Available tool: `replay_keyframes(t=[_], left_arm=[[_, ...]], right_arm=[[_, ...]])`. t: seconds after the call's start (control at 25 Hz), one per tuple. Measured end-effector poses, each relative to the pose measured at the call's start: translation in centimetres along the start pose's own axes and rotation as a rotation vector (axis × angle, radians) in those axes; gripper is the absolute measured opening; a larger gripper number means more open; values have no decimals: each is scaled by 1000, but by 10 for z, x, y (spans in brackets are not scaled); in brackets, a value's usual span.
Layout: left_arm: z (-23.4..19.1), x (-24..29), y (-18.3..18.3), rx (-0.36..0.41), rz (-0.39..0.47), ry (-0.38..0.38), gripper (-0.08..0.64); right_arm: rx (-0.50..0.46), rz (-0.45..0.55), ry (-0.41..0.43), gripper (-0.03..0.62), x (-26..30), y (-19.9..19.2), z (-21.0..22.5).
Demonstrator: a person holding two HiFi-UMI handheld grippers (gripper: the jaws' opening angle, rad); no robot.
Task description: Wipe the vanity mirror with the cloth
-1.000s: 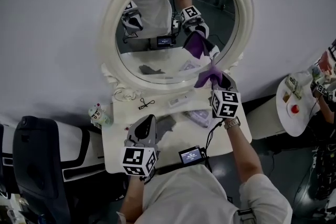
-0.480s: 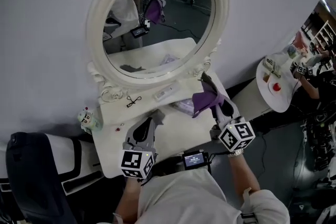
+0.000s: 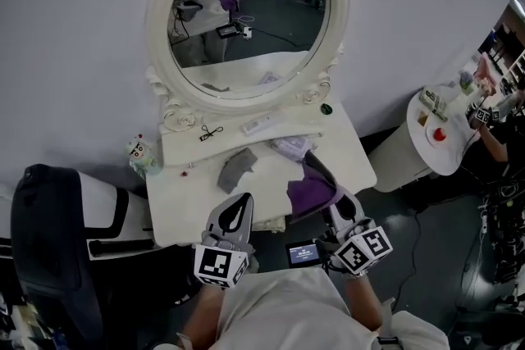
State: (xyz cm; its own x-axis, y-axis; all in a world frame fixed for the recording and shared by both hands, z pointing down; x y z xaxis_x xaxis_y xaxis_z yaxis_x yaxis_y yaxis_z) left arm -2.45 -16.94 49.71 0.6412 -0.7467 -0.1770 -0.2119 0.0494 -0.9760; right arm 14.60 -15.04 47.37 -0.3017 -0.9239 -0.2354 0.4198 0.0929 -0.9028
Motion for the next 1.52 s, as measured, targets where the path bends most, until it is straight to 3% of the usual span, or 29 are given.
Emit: replay_keyframes(t=[0.24, 0.48, 0.8, 0.96, 1.28, 1.52], left_arm=[[97, -69, -16, 32, -28, 45, 2], [135, -133, -18, 30, -74, 117, 3], [172, -172, 11, 21, 30, -2, 2], [171, -228, 21, 34, 40, -53, 2], [129, -370, 34, -9, 22, -49, 2], [148, -422, 42, -29, 27, -99, 2]], right_arm=[[6, -30, 44, 63, -98, -2, -13], [37, -47, 25, 63, -174, -5, -28], [-26, 10, -70, 61, -243, 9, -62], [-56, 16, -124, 61, -270, -6, -110], [-50, 8, -224, 60, -324, -51, -249], [-60, -28, -294, 60, -383, -55, -293]])
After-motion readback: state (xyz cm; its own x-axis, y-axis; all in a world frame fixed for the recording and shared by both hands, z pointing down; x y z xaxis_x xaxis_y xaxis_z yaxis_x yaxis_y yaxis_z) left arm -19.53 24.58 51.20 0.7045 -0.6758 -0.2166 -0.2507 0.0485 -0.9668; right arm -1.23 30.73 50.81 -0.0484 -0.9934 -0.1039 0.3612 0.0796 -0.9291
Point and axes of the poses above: the fingertips, and each gripper's own axes: x forward along the fingers, z to its right, y out of its top, the point moved 1 cm from there along -x, backward along the fingers, and after that the axes turned 12 degrees about z, right-handed, at the moved point
